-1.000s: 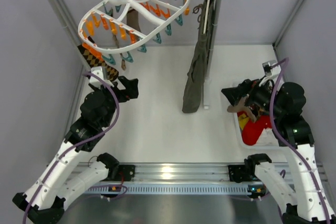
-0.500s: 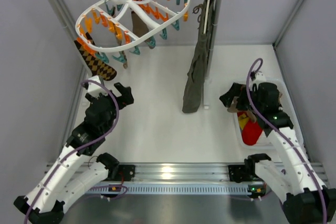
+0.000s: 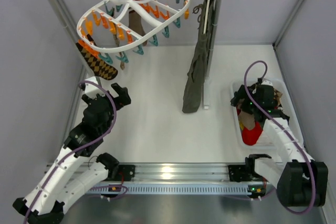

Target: Remove the socks clipped to the hanger

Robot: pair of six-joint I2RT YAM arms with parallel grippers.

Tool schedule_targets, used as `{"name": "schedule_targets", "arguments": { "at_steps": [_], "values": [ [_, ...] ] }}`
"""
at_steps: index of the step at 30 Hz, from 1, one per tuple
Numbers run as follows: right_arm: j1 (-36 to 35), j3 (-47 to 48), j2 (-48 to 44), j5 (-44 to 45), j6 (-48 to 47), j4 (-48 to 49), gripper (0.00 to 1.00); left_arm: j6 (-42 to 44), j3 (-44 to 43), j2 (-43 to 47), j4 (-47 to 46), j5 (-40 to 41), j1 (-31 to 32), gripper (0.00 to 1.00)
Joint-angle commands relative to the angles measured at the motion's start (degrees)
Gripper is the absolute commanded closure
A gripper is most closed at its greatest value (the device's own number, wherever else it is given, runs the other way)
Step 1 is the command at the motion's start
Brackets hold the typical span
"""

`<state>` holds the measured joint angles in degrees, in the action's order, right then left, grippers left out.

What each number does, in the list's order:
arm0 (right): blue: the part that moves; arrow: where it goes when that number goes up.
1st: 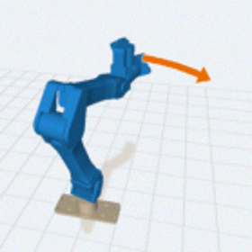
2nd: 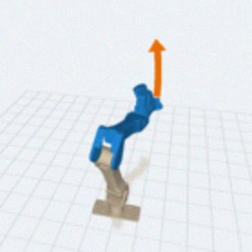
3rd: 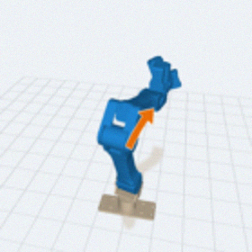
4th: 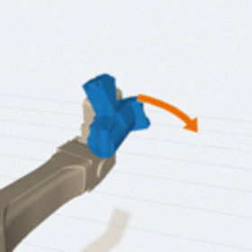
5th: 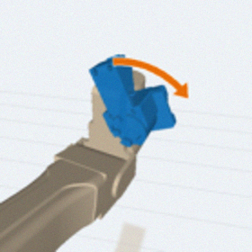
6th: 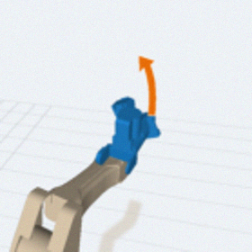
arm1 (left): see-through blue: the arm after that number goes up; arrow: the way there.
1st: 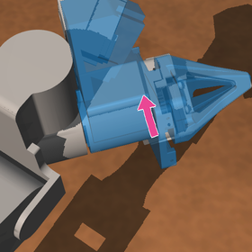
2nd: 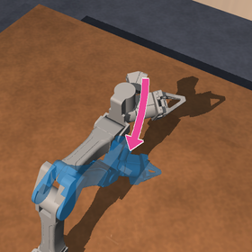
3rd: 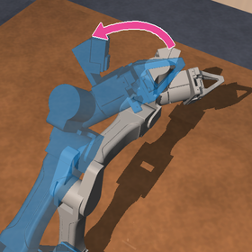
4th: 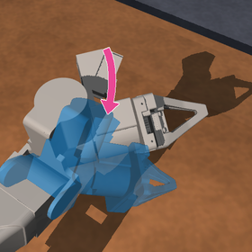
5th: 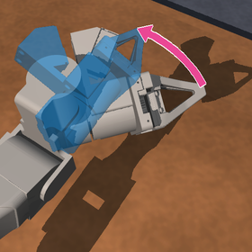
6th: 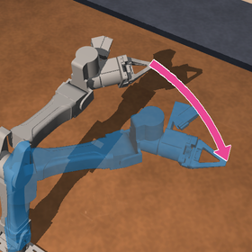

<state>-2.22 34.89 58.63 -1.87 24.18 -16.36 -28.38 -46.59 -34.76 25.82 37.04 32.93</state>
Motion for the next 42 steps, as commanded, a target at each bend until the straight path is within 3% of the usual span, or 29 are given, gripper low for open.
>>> {"name": "schedule_targets", "arguments": {
  "at_steps": [1, 9, 15, 18, 19, 23, 28, 29, 30, 34, 35, 38, 42],
  "values": [
    [4.06, -0.44, -2.99, 0.11, 0.78, 4.76, 0.02, 0.7, -3.07, 0.05, 0.72, 1.37, -0.14, 0.02],
    [4.24, 10.27, -8.79, -3.84, -3.35, -4.98, 0.01, -0.79, -3.77, -4.43, 0.81, 1.46, -0.14, 0.02],
    [4.24, 13.8, -15.55, -14.89, -6.69, -8.34, 0.0, -1.24, -6.14, -8.47, 0.54, 5.06, -0.49, 0.02],
    [4.24, 11.26, -19.95, -29.11, -4.24, -2.56, 0.0, -1.15, -7.38, -11.81, -0.85, 2.02, -3.12, 0.02],
    [4.24, 10.2, -20.83, -37.42, -2.93, 3.12, 0.01, -0.98, -7.38, -12.6, -1.65, 0.33, -5.39, 0.02],
    [4.07, 3.08, -25.92, -52.69, 10.4, 21.12, 0.01, -0.01, -5.19, -15.68, -6.83, -4.6, -11.65, 0.02],
    [2.66, 2.2, -30.06, -55.34, 12.2, 24.44, 0.0, 1.4, 2.98, -13.67, -15.88, -4.52, -17.53, 0.02],
    [-0.21, 1.85, -30.68, -55.35, 12.46, 24.79, 0.01, 2.01, 4.39, -13.32, -17.89, -2.69, -17.89, 0.02],
    [-3.03, 1.23, -30.86, -56.39, 13.07, 27.23, 0.0, 4.28, 9.1, -13.31, -23.92, -1.8, -20.07, 0.02],
    [-6.12, 2.19, -30.68, -56.05, 10.45, 25.42, 0.01, 5.08, 13.18, -14.89, -34.84, -1.18, -22.72, 0.02],
    [-7.52, 2.46, -30.86, -56.05, 10.18, 25.24, 0.01, 8.22, 14.76, -15.5, -44.19, -1.7, -22.91, 0.02],
    [-9.72, 3.34, -30.94, -56.05, 9.3, 24.27, 0.01, 14.29, 18.55, -19.63, -57.32, -4.07, -23.87, 0.02],
    [-12.8, 3.34, -31.47, -55.44, 8.08, 23.13, 0.0, 13.53, 17.42, -25.69, -61.15, -9.59, -27.56, 0.02]
  ]
}}
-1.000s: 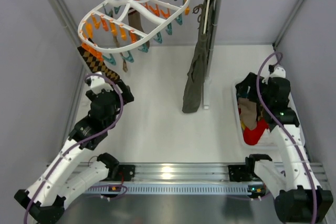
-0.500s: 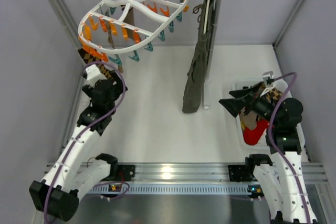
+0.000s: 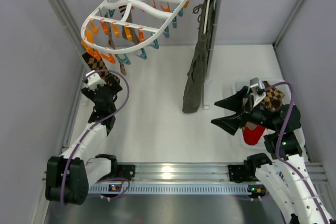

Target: Remove the socks clipped to the hanger

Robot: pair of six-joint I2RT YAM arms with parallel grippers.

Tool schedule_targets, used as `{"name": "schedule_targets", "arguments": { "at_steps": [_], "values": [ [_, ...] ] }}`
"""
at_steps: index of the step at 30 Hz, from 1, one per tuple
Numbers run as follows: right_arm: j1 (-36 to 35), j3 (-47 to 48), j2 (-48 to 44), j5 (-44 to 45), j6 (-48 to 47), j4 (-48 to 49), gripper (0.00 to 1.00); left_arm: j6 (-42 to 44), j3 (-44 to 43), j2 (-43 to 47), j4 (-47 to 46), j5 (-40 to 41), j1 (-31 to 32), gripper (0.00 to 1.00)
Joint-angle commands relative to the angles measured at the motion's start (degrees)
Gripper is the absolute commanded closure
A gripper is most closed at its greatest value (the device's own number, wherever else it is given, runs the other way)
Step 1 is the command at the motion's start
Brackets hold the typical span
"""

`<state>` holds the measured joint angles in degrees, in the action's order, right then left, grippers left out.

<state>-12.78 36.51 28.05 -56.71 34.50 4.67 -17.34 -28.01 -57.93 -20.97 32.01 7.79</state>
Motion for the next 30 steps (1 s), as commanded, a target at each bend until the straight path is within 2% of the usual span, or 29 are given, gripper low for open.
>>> {"name": "schedule_targets", "arguments": {
  "at_steps": [1, 3, 6, 7, 8, 10, 12, 14, 16, 17, 18, 19, 20, 23, 30],
  "values": [
    [-2.95, 1.81, -0.98, -0.07, -2.85, 1.49, 0.01, 2.4, -1.69, -3.84, -14.97, -5.11, -3.47, 0.02],
    [-4.27, 1.55, -0.9, 0.46, -3.04, 1.49, 0.0, 3.63, -3.8, -7.18, -15.77, -9.22, -3.49, 0.05],
    [-5.42, 1.72, -0.37, 1.16, -3.91, 0.96, 0.0, 2.93, -6.18, -10.35, -15.68, -10.3, -3.49, 0.37],
    [-5.68, 1.81, -0.19, 1.42, -4.0, 1.05, 0.01, 2.67, -6.44, -10.71, -15.59, -10.82, -3.49, 0.54],
    [-5.86, 1.9, -0.11, 1.69, -4.09, 1.31, 0.01, 2.4, -6.62, -10.8, -15.68, -11.0, -3.4, 0.79],
    [-6.03, 2.42, -0.02, 3.26, -4.27, 1.05, 0.0, 2.14, -6.45, -10.19, -15.59, -8.56, -2.79, 1.0],
    [-6.12, 2.86, -0.1, 7.46, -4.27, 0.35, 0.01, 2.4, -5.66, -8.09, -15.42, -4.26, -0.17, 1.0],
    [-6.12, 3.13, -0.02, 11.77, -2.96, -0.18, 0.01, 3.8, -4.34, -6.24, -15.41, 4.79, 2.74, 1.0],
    [-6.12, 3.13, 0.51, 14.34, -0.77, 1.57, 0.01, 5.64, -3.28, -3.08, -15.41, 11.55, 9.23, 1.0],
    [-6.12, 3.3, 0.86, 14.52, 0.03, 2.18, 0.01, 7.31, -2.84, -2.28, -15.41, 18.37, 11.96, 1.0],
    [-6.12, 4.26, 1.21, 14.26, 0.74, 2.54, 0.01, 8.19, -2.58, -1.58, -15.33, 20.79, 16.94, 1.0],
    [-6.12, 4.88, 2.17, 14.08, 0.92, 2.37, 0.01, 9.42, -2.49, -0.7, -15.41, 23.07, 19.08, 1.0],
    [-6.12, 5.67, 2.7, 13.99, 0.92, 1.84, 0.0, 11.0, -2.58, -0.34, -15.33, 29.19, 23.37, 1.0],
    [-6.21, 9.09, 4.55, 14.08, -0.48, -1.14, 0.01, 14.0, -2.84, 0.45, -15.41, 37.04, 28.66, 1.0],
    [-6.21, 19.54, 8.76, 18.56, -2.51, -10.02, 0.0, 20.15, -5.65, -0.69, -15.5, 44.97, 42.19, 1.0]
  ]
}}
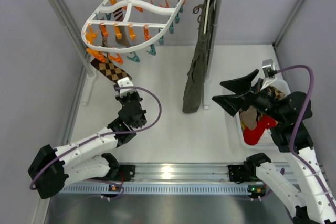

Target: Remove the socks clipped to the hanger

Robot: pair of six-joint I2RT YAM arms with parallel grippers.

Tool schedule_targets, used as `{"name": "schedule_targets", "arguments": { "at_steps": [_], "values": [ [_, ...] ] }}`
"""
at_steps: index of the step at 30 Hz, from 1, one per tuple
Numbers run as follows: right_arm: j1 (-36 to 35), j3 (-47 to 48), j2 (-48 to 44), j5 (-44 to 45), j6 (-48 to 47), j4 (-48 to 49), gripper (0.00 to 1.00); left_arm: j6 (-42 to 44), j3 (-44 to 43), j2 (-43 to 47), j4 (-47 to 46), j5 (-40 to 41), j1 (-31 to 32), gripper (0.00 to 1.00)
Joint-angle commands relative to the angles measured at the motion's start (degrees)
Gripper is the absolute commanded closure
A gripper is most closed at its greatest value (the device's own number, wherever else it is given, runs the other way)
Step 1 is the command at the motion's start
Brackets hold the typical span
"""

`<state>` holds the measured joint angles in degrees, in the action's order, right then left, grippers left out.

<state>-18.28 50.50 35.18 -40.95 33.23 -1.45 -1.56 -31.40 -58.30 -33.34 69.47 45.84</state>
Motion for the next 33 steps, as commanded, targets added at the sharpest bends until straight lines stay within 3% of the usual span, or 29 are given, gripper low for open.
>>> {"name": "schedule_targets", "arguments": {
  "at_steps": [1, 9, 14, 21, 33],
  "values": [
    [-0.88, 6.62, 2.95, 3.15, -1.42, -4.69, 0.01, 5.33, -2.53, -0.75, -3.22, 8.13, 5.3, 1.0],
    [-7.02, 17.52, 10.78, 10.79, -7.21, -13.74, 0.06, 8.77, -6.22, -6.12, -3.22, 14.37, 14.26, 1.0],
    [-18.79, 25.76, 17.1, 23.16, -13.1, -19.72, 0.07, 10.96, -9.12, -8.66, -3.13, 16.75, 18.48, 1.0],
    [-31.44, 36.76, 27.73, 35.04, -19.42, -25.26, 0.1, 12.64, -12.63, -12.79, -3.22, 17.63, 20.33, 1.0],
    [-46.04, 55.39, 42.58, 57.72, -27.25, -34.31, 0.13, 15.36, -20.8, -23.95, -3.31, 14.03, 22.36, 1.0]
  ]
}}
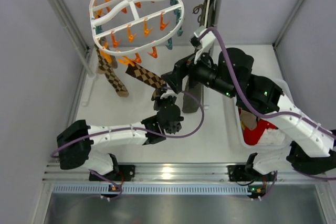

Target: Remove the socks clipped to the hanger

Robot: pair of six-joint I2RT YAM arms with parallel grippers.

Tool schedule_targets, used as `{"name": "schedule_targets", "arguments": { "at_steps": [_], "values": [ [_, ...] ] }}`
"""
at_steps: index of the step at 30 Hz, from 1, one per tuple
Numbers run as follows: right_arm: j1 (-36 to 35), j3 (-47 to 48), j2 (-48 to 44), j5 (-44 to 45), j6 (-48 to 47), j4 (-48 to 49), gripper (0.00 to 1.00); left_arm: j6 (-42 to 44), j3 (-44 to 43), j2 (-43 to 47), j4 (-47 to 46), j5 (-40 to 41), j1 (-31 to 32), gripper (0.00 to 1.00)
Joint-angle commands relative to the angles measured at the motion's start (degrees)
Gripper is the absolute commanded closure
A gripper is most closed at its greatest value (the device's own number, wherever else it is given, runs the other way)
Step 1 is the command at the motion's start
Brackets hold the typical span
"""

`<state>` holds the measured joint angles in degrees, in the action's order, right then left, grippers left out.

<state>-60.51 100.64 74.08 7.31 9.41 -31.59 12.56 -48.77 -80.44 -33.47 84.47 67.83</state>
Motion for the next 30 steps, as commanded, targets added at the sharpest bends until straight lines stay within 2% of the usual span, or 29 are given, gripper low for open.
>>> {"name": "schedule_targets", "arguments": {
  "at_steps": [1, 7, 13, 16, 30],
  "values": [
    [-4.61, 6.49, 4.92, 11.22, -3.69, -4.79, 0.13, 1.33, -3.78, -2.43, -3.18, -1.32, 0.46, 1.0],
    [-9.44, 19.22, 15.11, 22.38, -7.12, -8.83, 0.15, 2.21, -6.95, -6.12, -3.18, -2.2, 0.63, 1.0],
    [-12.35, 29.15, 24.43, 26.17, -8.88, -10.51, 0.17, 3.53, -8.62, -7.8, -3.18, -2.38, 0.63, 1.0],
    [-13.14, 32.5, 27.77, 27.49, -12.65, -10.33, 0.2, 3.61, -8.44, -7.62, -3.18, -2.64, 0.72, 1.0],
    [-13.49, 35.15, 35.86, 29.33, -24.08, 0.04, 0.3, 3.97, -6.69, -6.13, -3.18, -3.87, 1.51, 1.0]
  ]
}}
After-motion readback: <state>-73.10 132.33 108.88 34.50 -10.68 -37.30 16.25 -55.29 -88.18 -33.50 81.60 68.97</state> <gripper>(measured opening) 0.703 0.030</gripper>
